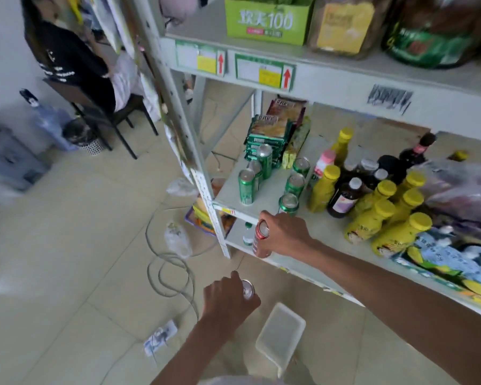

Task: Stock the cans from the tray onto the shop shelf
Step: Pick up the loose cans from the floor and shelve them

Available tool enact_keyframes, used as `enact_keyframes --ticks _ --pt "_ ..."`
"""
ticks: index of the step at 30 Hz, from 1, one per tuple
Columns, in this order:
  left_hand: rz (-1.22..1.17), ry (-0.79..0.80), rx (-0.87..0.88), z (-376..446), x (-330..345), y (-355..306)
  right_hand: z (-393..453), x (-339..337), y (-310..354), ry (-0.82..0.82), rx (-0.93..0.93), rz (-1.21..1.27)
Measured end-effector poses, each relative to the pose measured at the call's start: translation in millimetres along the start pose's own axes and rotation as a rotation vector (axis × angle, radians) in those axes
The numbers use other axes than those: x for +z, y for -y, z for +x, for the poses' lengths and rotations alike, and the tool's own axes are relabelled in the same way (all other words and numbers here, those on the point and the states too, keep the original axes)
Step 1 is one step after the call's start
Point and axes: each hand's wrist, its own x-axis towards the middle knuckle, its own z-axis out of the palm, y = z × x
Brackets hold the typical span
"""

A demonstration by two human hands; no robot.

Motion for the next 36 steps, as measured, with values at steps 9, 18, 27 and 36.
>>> enact_keyframes --ticks 9,18,27,36 --pt "-0.033 -0.009 0.199 160 -65 -5 101 -45 1 -0.061 0.150 -0.089" --pt "-0.035 0.045 0.354 261 -73 -30 185 -69 -26 0.010 0.353 -0.109" --pt "0.054 -0.300 0.634 284 -84 -66 218 -66 -48 -0.036 0.388 0.015" --pt "0.180 -0.065 0.568 290 -89 -73 223 -64 -51 0.007 0.379 -0.030"
